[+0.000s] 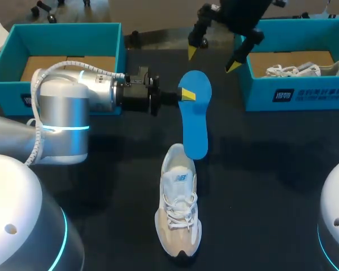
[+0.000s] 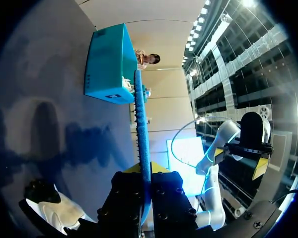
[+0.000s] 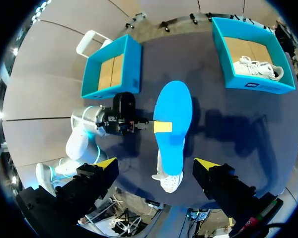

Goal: Take the shoe out of the shoebox, open the shoe tongue, remove and reinsert the insole, then place the shoe into the shoebox

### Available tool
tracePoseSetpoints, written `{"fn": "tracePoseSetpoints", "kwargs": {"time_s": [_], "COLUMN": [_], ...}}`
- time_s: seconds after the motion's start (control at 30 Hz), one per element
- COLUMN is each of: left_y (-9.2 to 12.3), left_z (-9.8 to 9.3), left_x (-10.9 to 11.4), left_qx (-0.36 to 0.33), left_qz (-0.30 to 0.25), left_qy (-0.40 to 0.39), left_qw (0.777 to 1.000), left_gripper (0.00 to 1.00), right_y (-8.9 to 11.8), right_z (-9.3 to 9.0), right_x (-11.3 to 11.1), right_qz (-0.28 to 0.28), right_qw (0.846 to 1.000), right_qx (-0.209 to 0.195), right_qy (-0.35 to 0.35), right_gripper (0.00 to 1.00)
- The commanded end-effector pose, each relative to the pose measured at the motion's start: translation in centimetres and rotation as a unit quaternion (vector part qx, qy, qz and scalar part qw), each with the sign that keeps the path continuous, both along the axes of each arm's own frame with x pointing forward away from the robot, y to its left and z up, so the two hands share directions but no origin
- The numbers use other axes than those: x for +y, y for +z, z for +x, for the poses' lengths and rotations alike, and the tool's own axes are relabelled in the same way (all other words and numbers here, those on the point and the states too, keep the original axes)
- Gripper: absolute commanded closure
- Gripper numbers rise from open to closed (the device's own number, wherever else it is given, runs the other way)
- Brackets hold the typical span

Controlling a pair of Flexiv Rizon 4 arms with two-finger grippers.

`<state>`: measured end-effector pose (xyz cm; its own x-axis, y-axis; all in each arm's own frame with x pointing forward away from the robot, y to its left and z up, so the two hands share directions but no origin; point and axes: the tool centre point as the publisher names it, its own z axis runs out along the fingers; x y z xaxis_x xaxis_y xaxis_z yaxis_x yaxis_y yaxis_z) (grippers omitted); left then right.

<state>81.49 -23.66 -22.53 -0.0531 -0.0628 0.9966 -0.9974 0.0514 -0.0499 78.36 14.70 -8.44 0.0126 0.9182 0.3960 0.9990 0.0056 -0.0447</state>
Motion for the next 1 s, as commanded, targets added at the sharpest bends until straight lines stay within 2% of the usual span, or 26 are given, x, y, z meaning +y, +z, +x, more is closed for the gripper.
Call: {"fn": "tracePoseSetpoints", "kwargs": {"time_s": [0.03,0.3,0.63,1.0], "left_y": [0.0,0.0,0.0,0.0], "left_z": [0.0,0.0,0.0,0.0], "left_x": [-0.1,-0.1,-0.1,-0.1], "left_qx": [0.000,0.000,0.000,0.000], "left_qz": [0.001,0.001,0.001,0.001], "left_qy": [0.000,0.000,0.000,0.000], "left_qw": [1.000,1.000,1.000,1.000], "left_gripper": [1.00,1.00,1.00,1.00], "right_y": [-0.1,0.0,-0.5,-0.6], "right_z": [0.8,0.8,0.2,-1.5], "right_x": [1.7,3.7,6.1,7.1], "right_qz": [-0.046,-0.090,-0.109,-0.131], "right_qw": [0.999,0.995,0.993,0.990], "right_qx": [0.011,0.032,0.034,0.051], "right_qy": [0.001,-0.005,-0.006,-0.022], "right_gripper": [0.00,0.00,0.00,0.00]}}
